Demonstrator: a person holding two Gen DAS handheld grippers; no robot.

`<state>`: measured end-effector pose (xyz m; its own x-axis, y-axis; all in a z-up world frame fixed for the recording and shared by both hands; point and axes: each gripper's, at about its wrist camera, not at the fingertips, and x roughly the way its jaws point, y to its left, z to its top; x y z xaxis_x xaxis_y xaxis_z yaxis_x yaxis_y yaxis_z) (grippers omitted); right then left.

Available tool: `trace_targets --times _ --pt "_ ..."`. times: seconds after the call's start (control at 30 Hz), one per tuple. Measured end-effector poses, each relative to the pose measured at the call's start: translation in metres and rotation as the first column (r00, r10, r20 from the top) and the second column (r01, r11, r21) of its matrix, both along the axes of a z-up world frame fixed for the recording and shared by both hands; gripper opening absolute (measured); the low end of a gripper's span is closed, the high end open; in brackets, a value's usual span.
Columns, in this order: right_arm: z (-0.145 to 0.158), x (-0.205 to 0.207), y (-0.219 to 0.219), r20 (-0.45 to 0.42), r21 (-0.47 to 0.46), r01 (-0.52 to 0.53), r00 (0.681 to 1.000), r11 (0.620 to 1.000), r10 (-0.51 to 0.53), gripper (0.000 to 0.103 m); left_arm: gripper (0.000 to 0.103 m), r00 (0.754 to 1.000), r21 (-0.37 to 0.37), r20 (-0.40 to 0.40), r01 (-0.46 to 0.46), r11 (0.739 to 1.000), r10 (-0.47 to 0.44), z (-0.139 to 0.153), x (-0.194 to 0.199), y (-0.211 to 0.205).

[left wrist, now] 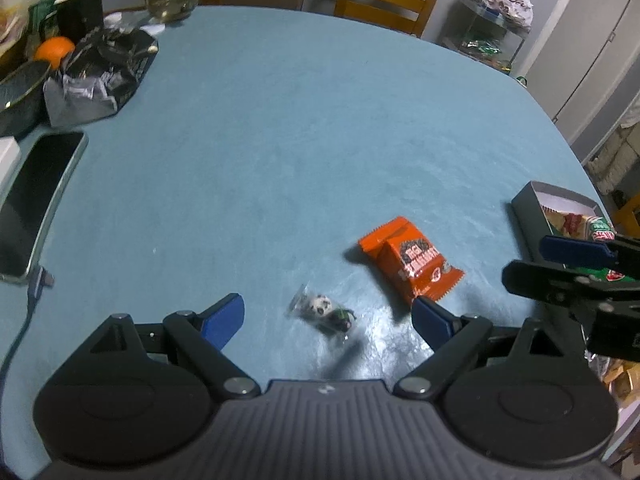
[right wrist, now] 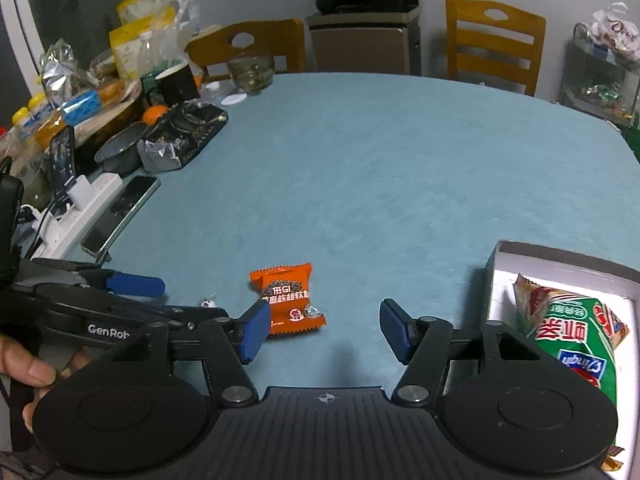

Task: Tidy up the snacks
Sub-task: 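Grasp the orange biscuit pack with the right tool while the left tool grasps the panda candy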

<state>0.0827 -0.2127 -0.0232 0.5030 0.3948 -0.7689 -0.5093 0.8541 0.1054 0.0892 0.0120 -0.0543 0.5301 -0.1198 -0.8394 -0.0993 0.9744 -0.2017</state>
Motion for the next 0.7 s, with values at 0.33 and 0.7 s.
trace_targets --times 0.33,0.7 --pt "-0.006 0.002 0.008 -0.011 -0.019 -0.03 0.999 0.999 0.03 0.064 0.034 0.998 -0.023 -0.061 0.014 1.0 -0.015 -0.01 0.01 -0.004" --pt "-0.012 0.011 0.016 -0.015 -0.032 -0.045 0.999 0.998 0.045 0.066 0.027 0.997 -0.013 -0.048 0.052 0.999 -0.052 -0.013 0.016 -0.007"
